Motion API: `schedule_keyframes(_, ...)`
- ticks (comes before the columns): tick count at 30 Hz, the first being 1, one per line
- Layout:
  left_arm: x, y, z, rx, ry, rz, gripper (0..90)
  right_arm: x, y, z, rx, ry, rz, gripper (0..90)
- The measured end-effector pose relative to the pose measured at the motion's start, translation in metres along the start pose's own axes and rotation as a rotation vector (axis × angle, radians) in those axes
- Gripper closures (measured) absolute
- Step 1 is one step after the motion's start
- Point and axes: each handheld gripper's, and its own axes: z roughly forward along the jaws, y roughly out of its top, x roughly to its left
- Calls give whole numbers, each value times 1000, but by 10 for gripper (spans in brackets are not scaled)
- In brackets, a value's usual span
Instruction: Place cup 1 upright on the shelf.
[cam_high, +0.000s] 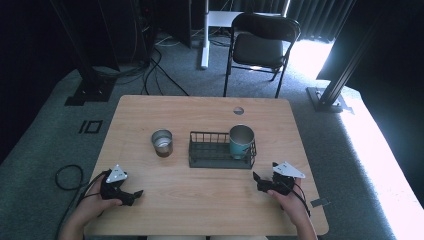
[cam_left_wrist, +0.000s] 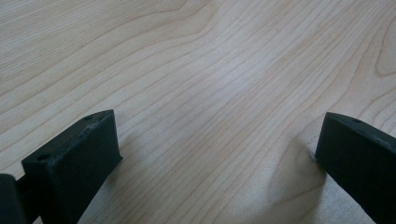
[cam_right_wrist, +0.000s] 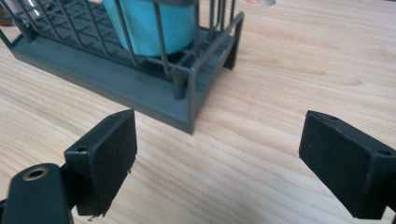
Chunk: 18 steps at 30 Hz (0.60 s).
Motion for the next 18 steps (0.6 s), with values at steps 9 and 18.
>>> schedule_keyframes(9, 0, 0, 0, 0, 0, 0, 3, -8, -10, -6, 42, -8, -1, 111)
schedule_keyframes(18, 0, 0, 0, 0, 0, 0, 3, -19, -23, -13, 120, -15, 2, 111)
